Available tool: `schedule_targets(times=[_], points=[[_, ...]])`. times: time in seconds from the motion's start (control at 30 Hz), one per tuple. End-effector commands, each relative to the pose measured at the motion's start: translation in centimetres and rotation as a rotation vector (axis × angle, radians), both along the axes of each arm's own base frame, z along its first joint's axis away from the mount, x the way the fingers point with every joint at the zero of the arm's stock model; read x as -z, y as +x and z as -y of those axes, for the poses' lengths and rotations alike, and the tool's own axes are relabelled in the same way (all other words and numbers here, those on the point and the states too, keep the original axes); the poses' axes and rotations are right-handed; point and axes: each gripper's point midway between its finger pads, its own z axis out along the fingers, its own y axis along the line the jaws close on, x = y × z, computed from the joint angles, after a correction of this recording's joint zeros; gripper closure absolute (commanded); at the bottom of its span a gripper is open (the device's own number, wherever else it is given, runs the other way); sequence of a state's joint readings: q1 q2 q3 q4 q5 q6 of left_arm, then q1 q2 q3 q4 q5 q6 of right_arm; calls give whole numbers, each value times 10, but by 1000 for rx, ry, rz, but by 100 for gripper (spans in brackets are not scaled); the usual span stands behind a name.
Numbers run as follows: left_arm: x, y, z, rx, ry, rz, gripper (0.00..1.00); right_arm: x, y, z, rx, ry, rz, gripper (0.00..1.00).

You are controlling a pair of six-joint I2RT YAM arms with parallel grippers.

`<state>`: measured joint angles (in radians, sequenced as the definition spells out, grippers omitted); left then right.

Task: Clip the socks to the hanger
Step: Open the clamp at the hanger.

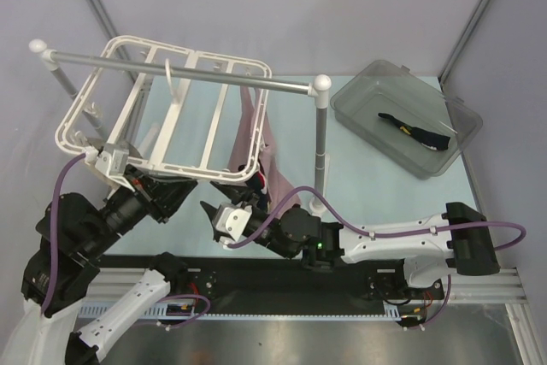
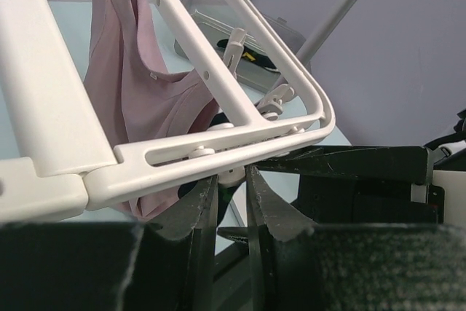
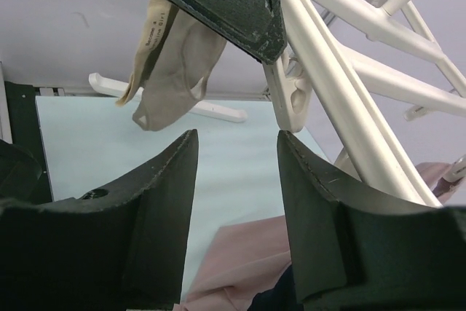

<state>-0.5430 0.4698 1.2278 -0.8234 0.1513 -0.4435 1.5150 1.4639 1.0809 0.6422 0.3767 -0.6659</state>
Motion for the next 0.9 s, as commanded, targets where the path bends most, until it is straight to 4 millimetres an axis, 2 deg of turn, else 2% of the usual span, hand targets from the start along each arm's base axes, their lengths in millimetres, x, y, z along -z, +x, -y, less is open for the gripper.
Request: schedule_targets(times=[0.0,0.27,0.7,0.8,0.87], points=[[-15,-6,-7,-9,-3,44,77,-30,-1,2,10,95,-6,48],[-13,-7,-6,-1,7,36,78,-30,4,9,48,101,2,46],[-15,-14,-9,2,2,36,78,-44,8,-10,21,157,20,47],[-14,-14,-10,-1,8,32,78,-46,8,-12,7,173,7,53],[-14,-15,-10,0,7,33,78,-46,7,-13,-3,177,3,60]])
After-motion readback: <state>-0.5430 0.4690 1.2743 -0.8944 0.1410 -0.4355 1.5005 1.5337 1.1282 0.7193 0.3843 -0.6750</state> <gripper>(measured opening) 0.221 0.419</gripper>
